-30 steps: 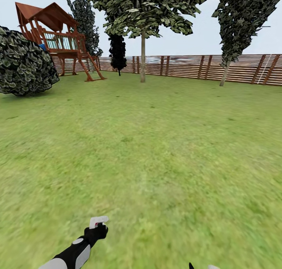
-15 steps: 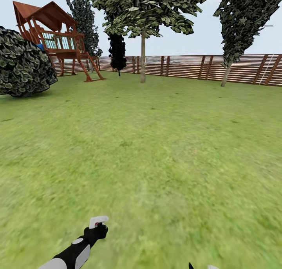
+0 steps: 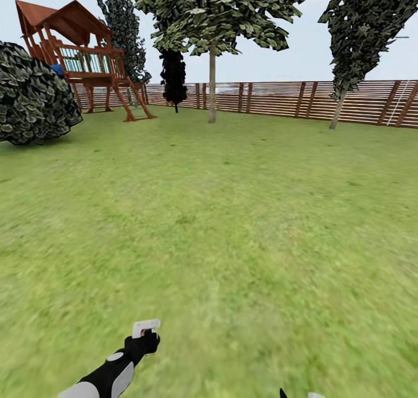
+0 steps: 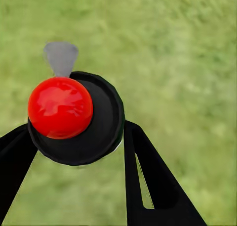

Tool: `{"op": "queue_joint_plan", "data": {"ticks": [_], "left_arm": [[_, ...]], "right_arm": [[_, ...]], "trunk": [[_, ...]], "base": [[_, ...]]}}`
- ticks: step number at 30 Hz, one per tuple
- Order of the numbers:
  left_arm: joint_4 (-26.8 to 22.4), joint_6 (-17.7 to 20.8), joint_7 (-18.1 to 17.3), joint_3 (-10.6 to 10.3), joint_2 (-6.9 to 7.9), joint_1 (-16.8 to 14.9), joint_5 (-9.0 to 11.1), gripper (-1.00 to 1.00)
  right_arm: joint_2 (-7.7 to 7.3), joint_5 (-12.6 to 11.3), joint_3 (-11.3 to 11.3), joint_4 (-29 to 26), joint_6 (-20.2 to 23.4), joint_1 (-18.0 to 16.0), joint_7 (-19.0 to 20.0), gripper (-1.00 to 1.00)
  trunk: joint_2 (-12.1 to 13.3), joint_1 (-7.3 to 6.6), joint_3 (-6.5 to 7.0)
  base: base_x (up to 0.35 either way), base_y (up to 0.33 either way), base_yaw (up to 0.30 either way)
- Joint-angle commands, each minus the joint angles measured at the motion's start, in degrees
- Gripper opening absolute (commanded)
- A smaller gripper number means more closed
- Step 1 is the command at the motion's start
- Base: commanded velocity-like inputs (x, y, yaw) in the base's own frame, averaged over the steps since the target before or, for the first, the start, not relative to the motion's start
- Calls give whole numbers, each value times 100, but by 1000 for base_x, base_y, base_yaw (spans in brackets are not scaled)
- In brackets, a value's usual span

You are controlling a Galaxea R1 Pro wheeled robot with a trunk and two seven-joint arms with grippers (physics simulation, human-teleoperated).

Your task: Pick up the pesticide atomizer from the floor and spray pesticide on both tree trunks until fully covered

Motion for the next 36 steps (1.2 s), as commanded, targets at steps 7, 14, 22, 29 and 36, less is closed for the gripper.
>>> {"op": "queue_joint_plan", "data": {"ticks": [7,14,22,29,36], "left_arm": [[2,0,0,-5,0,0,-4,-100],[2,0,-1,1,0,0,-9,-100],[2,0,0,-5,0,0,-13,-100],[2,0,0,-4,0,0,-13,-100],[2,0,0,-2,2,0,-13,-100]], "right_arm": [[0,0,0,0,1,1,-1,100],[0,0,0,0,1,1,1,100],[0,0,0,0,2,1,2,100],[0,0,0,0,3,1,2,100],[0,0,0,0,2,1,-1,100]], "trunk": [[0,0,0],[0,0,0],[0,0,0],[0,0,0],[0,0,0]], "base": [[337,0,0],[338,0,0],[337,0,0],[337,0,0],[337,0,0]]}}
